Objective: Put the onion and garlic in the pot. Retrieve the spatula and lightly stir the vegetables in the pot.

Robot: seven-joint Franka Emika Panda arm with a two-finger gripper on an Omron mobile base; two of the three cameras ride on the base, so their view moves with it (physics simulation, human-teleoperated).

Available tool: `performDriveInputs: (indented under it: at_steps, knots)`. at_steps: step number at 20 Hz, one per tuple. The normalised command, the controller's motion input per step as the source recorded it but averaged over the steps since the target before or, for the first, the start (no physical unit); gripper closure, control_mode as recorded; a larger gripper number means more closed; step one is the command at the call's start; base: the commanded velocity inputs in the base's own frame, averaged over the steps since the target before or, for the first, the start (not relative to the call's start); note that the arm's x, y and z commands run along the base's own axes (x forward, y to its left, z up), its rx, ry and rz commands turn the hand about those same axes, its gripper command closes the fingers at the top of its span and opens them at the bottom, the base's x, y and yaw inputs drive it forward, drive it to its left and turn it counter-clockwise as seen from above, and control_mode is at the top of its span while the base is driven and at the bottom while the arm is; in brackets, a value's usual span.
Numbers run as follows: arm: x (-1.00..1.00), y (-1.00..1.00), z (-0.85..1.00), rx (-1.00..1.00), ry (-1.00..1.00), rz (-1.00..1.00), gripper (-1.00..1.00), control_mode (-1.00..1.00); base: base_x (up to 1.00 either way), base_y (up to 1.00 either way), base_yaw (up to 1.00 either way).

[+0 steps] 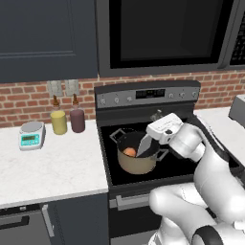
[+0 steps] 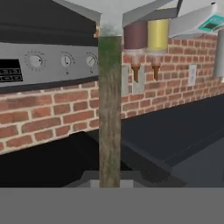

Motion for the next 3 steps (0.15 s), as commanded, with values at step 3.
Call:
performDriveInputs:
  at_steps: [3]
  knots:
    - [-0.26,-0.02,0.04,-0.08,0.03,0.19,1.0,-1.0,0.0,0.0,0.0]
